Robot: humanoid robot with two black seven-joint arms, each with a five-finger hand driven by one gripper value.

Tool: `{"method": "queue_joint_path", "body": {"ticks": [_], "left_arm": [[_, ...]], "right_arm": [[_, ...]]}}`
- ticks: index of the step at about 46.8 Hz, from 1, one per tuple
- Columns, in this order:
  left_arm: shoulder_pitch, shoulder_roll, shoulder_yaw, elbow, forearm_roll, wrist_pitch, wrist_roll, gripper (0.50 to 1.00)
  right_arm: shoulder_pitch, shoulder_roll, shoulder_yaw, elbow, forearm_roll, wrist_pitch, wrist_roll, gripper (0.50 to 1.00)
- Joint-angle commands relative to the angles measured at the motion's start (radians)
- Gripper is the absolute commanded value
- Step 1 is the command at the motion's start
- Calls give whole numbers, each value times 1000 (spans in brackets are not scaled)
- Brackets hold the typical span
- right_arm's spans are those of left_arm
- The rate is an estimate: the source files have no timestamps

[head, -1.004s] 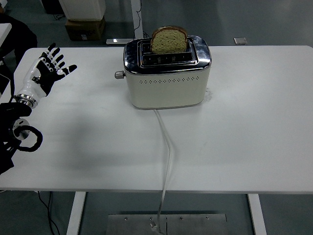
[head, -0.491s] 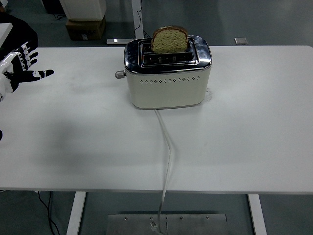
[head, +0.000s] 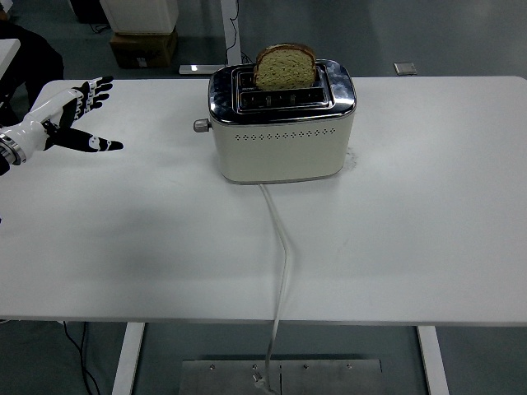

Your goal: Press down toaster

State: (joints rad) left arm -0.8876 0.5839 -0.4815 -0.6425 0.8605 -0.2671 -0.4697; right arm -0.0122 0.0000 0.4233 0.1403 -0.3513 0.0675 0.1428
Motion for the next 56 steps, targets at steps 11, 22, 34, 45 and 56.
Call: {"method": "queue_joint_path", "body": {"ticks": [11,22,34,45,56], "left_arm": [[-2,25,1,-74,198,0,0,1000],[-2,27,4,-91,284,3,0,1000],[-17,10,44,-120,341,19,0,1000],[-31,-9,49,-174,399,66,0,1000],[-37,-36,49,-177,446,66,0,1000]], "right_arm": [[0,0,0,1,0,0,0,1000],[0,0,0,1,0,1,0,1000],[0,0,0,-1,0,0,0,1000],[0,0,0,-1,0,0,0,1000],[0,0,0,-1,0,0,0,1000]]}}
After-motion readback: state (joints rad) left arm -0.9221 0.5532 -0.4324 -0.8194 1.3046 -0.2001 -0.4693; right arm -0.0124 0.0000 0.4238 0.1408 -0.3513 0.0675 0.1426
